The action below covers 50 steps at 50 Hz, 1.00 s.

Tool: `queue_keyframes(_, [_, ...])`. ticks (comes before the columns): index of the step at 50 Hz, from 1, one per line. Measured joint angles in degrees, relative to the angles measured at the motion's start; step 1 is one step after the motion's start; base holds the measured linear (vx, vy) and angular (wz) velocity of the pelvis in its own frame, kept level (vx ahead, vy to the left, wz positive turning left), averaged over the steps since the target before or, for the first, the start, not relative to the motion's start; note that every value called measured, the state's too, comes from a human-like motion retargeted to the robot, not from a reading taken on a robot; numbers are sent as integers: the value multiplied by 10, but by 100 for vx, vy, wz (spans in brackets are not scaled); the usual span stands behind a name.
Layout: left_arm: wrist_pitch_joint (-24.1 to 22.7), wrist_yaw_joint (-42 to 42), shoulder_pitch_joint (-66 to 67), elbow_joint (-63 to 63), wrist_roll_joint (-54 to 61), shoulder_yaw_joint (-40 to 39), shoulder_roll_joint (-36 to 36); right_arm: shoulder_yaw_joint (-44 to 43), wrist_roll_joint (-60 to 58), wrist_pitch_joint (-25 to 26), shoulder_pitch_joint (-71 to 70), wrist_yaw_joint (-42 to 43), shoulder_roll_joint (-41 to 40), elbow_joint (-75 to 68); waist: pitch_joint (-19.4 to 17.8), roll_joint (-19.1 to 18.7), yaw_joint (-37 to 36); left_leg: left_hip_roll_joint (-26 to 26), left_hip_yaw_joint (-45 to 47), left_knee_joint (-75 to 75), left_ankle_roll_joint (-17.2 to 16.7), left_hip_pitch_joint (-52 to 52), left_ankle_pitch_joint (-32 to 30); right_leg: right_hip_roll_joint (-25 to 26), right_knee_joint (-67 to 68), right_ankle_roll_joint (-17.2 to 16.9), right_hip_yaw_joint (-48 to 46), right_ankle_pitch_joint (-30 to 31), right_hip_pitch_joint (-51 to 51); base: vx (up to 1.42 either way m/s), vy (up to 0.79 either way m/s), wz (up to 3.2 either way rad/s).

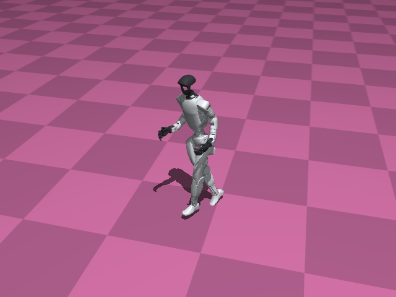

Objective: Walk run

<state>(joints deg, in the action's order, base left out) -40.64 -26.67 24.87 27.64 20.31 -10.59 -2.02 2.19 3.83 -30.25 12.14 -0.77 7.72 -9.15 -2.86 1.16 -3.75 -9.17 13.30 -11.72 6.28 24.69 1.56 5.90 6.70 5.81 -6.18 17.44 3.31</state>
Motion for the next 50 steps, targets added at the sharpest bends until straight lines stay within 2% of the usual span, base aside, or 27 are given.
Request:
queue_keyframes(2, [0, 2, -6, -28, -1, 7, 16, 3, -12, 9, 15, 2, 11, 14, -4, 3, -4, -10, 4, 72, -23, -7, 11, 4, 2, -26, -42, 62, 40, 151, -29, 39])
queue_keyframes(3, [-2, 7, -9, -42, -11, 8, 24, 6, -18, 12, 25, 2, 13, 14, -4, 7, -6, -10, 20, 80, -4, -9, 4, 9, 13, -47, -46, 95, 55, 159, -37, 17])
queue_keyframes(5, [-8, 31, -15, -73, -41, 9, 35, 20, -27, 14, 50, 1, 12, 5, -6, 26, -13, -13, 50, 45, 64, -20, -57, -1, 123, -112, -41, 126, 59, 164, -52, 21])
queue_keyframes(7, [-17, 61, -30, -85, -61, 15, 39, 21, -42, 13, 79, -17, 0, -34, 13, 75, 35, -70, -16, -58, 87, -28, 43, -30, 309, -154, -65, 126, 14, 176, -54, 151])
queue_keyframes(8, [-29, 71, -56, -84, -65, 10, 30, 14, -52, 8, 84, -34, -4, -60, 12, 82, 53, -105, -85, -102, 87, -7, 59, -32, 401, -161, -42, 126, -21, 145, -13, 109])
queue_keyframes(9, [-36, 68, -88, -82, -58, -4, 23, 14, -57, 6, 86, -47, -8, -88, 14, 66, 58, -69, -77, -138, 87, -8, 82, -5, 432, -146, -16, 126, -47, 121, -7, 22])
queue_keyframes(10, [-40, 60, -124, -78, -46, -23, 16, 18, -59, 5, 88, -56, -11, -117, 17, 37, 56, 3, -30, -170, 87, -20, 110, 38, 433, -120, 12, 126, -70, 121, -22, -41])
queue_keyframes(12, [-33, 70, -161, -96, -17, 10, -2, 24, -33, 1, 120, -76, -2, -136, 32, -23, 36, 51, -61, -152, 87, -67, 134, 33, 412, -26, -42, 84, -113, 135, -17, -13])
queue_keyframes(13, [-35, 83, -179, -109, 2, 29, -3, 22, -16, -1, 137, -87, 10, -138, 35, -35, 40, 49, -75, -139, 87, -91, 140, 23, 409, 5, -51, 38, -139, 129, -13, 67])
queue_keyframes(15, [-40, 98, -206, -133, 40, 52, -1, 5, 4, -4, 167, -104, 27, -137, 36, -35, 50, 24, -89, -94, 87, -133, 111, -33, 400, 39, -56, -52, -197, 107, -9, 116])
queue_keyframes(18, [-31, 94, -218, -160, 67, 93, 17, -28, 3, -2, 209, -98, 35, -129, 42, -47, 109, 11, -153, -34, 56, -192, 27, -85, 274, 10, -74, -116, -257, 131, -19, 216])
queue_keyframes(21, [-19, 80, -215, -175, 85, 127, 42, -58, -4, 3, 231, -89, 32, -116, 40, -46, 166, -11, -204, 2, 47, -261, -62, -91, 108, -32, -37, -166, -285, 127, -40, 226])
queue_keyframes(23, [-12, 73, -209, -177, 94, 143, 59, -69, -9, 6, 232, -78, 24, -104, 36, -45, 197, -9, -229, 12, 38, -306, -118, -85, 23, -86, 38, -221, -288, 122, -51, 175])
queue_keyframes(25, [-3, 59, -199, -172, 99, 144, 73, -71, -14, 10, 219, -61, 17, -90, 34, -39, 202, -4, -226, 8, 25, -347, -169, -102, -12, -138, 75, -230, -284, 112, -53, 88])
queue_keyframes(27, [8, 41, -175, -161, 103, 139, 79, -67, -18, 12, 200, -46, 9, -78, 41, -19, 211, -14, -215, -48, -3, -364, -230, -110, 25, -137, 51, -175, -276, 138, -68, 72])
queue_keyframes(28, [13, 28, -157, -154, 106, 130, 80, -62, -21, 13, 188, -41, 3, -74, 52, -10, 209, -19, -199, -97, -26, -354, -268, -133, 58, -130, -18, -167, -273, 157, -81, 19])
queue_keyframes(30, [20, -14, -111, -130, 106, 103, 72, -45, -22, 9, 164, -33, -11, -71, 56, -22, 181, -4, -153, -263, -62, -297, -316, -56, 135, -93, 87, -228, -259, 149, -73, -9])
queue_keyframes(32, [31, -51, -89, -87, 105, 86, 48, -65, -1, 10, 107, -41, -24, -80, 47, -21, 175, 22, -131, -384, -64, -231, -299, -80, 155, -88, 40, -251, -239, 118, -39, 82])
queue_keyframes(35, [55, -71, -43, -50, 139, 71, 2, -26, 29, 10, 45, -46, -27, -68, 52, -1, 158, 19, -68, -425, -20, -155, -158, -88, 128, -77, 38, -266, -177, 104, -27, 21])
queue_keyframes(37, [72, -88, -16, -43, 177, 57, -12, -10, 44, 6, 17, -43, -23, -48, 47, 12, 125, 15, -39, -418, -7, -94, -66, -80, 91, -63, 34, -237, -136, 117, -26, -18])
queue_keyframes(39, [79, -95, 2, -41, 195, 42, -15, 3, 48, 1, 1, -43, -13, -23, 43, 27, 87, 15, -4, -353, -5, -49, -12, -81, 52, -65, 6, -178, -97, 122, -30, -22])
queue_keyframes(43, [73, -95, 10, -49, 197, 28, 5, 15, 29, 4, -12, -48, 18, 22, 24, 26, 30, 25, 65, -115, 19, -7, 22, -48, -2, -73, -53, -48, -19, 106, -28, 22])
queue_keyframes(46, [63, -79, -3, -67, 190, 29, 13, 20, 7, 15, -5, -51, 36, 39, 14, 23, 5, -1, 57, 33, 0, -18, 20, -21, -12, -85, -103, 37, 42, 122, -34, 36])
queue_keyframes(47, [59, -73, -9, -75, 187, 29, 14, 25, 3, 17, -1, -52, 40, 41, 12, 26, -3, -4, 58, 53, 9, -23, 4, -15, -2, -97, -101, 67, 56, 127, -41, 4])
queue_keyframes(48, [55, -68, -13, -84, 184, 29, 14, 31, 1, 18, 3, -54, 43, 39, 10, 31, -13, 0, 72, 50, 51, -27, -34, -12, 18, -116, -88, 100, 67, 147, -73, -27])
queue_keyframes(49, [50, -60, -19, -92, 180, 29, 14, 36, 0, 20, 7, -59, 46, 33, 9, 52, -19, 2, 77, 23, 74, -33, -8, -26, 76, -123, -93, 117, 62, 167, -121, -53])
queue_keyframes(50, [44, -52, -26, -100, 175, 29, 15, 40, -1, 22, 10, -67, 48, 25, 10, 79, -24, 1, 79, -15, 87, -41, 51, -50, 154, -124, -107, 126, 51, 181, -94, 39])
